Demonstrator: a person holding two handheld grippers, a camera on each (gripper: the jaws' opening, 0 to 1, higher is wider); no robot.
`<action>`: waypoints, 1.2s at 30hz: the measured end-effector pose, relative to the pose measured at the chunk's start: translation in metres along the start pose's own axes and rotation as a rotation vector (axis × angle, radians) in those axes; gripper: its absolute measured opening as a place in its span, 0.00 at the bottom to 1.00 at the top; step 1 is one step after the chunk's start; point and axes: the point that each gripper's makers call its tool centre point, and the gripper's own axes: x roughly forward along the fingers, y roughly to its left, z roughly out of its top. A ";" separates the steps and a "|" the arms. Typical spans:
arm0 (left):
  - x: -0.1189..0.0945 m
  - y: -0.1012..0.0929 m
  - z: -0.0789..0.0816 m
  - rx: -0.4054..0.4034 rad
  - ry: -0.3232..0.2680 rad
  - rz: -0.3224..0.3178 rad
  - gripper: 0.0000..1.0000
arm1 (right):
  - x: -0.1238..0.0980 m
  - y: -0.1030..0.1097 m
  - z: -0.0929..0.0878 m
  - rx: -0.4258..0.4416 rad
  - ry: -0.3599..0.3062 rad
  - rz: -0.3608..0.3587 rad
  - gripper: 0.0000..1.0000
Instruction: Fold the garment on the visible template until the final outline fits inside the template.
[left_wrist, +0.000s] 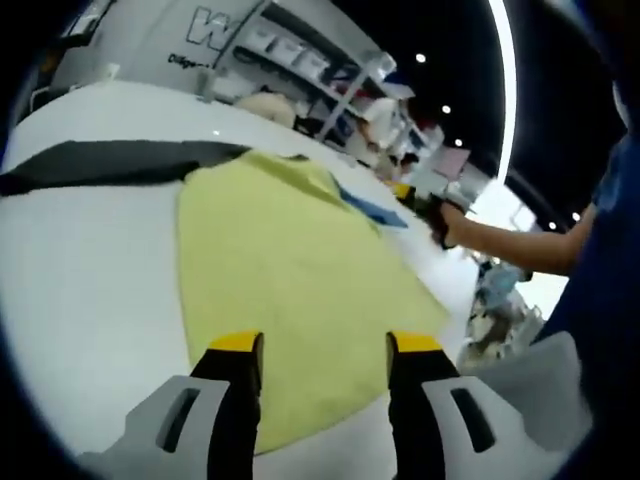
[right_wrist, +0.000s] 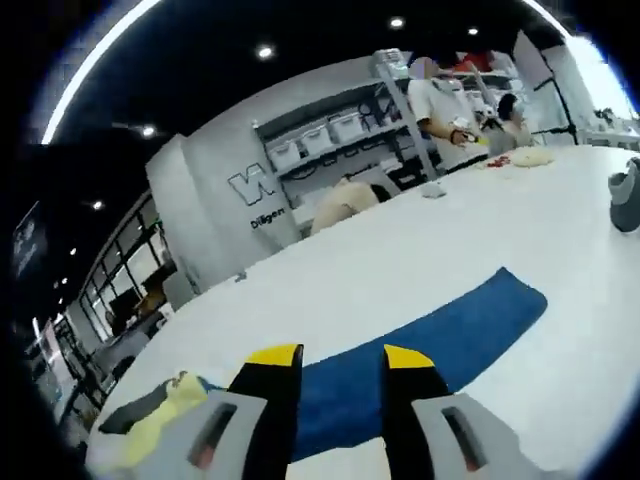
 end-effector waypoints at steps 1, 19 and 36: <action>0.000 0.000 0.000 -0.001 0.001 0.003 0.46 | -0.002 -0.007 0.003 -0.039 0.002 -0.013 0.36; -0.005 0.006 -0.006 -0.011 0.036 0.039 0.42 | 0.024 -0.110 0.010 -0.053 -0.001 -0.234 0.52; -0.006 0.007 -0.005 -0.028 0.041 0.062 0.41 | 0.041 -0.103 0.016 0.248 -0.064 -0.134 0.51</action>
